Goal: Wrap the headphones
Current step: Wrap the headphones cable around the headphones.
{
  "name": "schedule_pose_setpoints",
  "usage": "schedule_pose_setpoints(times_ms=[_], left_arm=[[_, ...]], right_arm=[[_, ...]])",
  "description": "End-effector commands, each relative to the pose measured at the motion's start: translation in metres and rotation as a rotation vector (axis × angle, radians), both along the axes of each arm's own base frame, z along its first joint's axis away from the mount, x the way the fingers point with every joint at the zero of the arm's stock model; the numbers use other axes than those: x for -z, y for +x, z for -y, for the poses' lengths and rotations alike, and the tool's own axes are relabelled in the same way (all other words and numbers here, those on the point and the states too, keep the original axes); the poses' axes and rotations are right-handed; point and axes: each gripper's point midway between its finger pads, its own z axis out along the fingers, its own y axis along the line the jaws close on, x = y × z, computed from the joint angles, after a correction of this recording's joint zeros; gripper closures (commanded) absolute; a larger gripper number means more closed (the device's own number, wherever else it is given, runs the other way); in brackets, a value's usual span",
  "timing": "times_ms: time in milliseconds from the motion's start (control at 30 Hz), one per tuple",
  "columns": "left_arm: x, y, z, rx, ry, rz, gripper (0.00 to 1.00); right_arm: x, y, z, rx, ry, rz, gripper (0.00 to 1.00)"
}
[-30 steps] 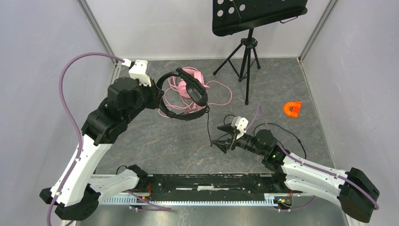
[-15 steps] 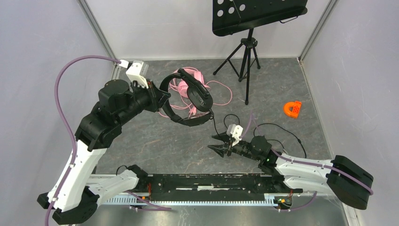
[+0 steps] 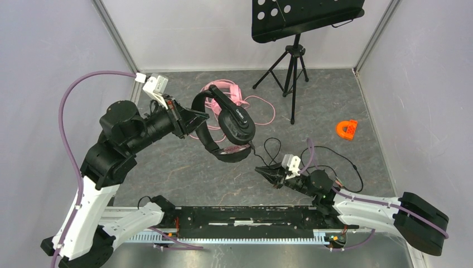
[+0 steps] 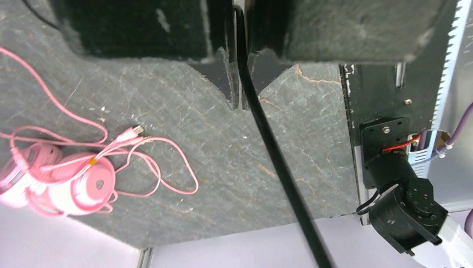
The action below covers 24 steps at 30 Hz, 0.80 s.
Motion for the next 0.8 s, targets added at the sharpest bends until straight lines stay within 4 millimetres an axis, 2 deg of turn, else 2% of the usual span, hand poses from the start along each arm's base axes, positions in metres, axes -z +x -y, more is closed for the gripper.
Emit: schedule_pose_setpoints(times_ms=[0, 33, 100, 200, 367, 400, 500, 633, 767], left_arm=[[-0.037, -0.021, 0.015, 0.117, -0.166, 0.035, 0.98], [-0.036, -0.021, 0.015, 0.117, -0.164, 0.035, 0.98], [-0.035, -0.021, 0.014, 0.117, -0.163, 0.039, 0.98], [-0.033, -0.024, 0.016, 0.134, -0.178, 0.031, 0.98], [-0.026, -0.03, 0.02, 0.174, -0.18, 0.03, 0.98], [-0.024, -0.034, 0.021, 0.194, -0.181, 0.033, 0.98], [-0.014, -0.044, 0.025, 0.266, -0.145, 0.049, 0.98], [0.012, -0.052, 0.017, 0.283, -0.025, 0.034, 0.98], [0.015, -0.065, 0.017, 0.342, -0.007, 0.039, 0.98]], right_arm=[[-0.014, -0.003, 0.003, -0.004, 0.04, 0.071, 0.81], [-0.015, -0.003, 0.002, -0.008, 0.04, 0.079, 0.73], [-0.015, -0.004, 0.002, -0.015, 0.034, 0.089, 0.71], [-0.017, -0.005, 0.002, -0.022, 0.045, 0.1, 0.78], [-0.03, -0.005, 0.002, -0.017, 0.082, 0.127, 1.0], [-0.032, -0.003, 0.003, -0.005, 0.086, 0.126, 1.0], [-0.04, 0.009, 0.009, 0.068, 0.086, 0.169, 1.0], [-0.049, 0.035, 0.022, 0.225, 0.055, 0.187, 1.0], [-0.055, 0.058, 0.043, 0.38, 0.06, 0.172, 1.0]])
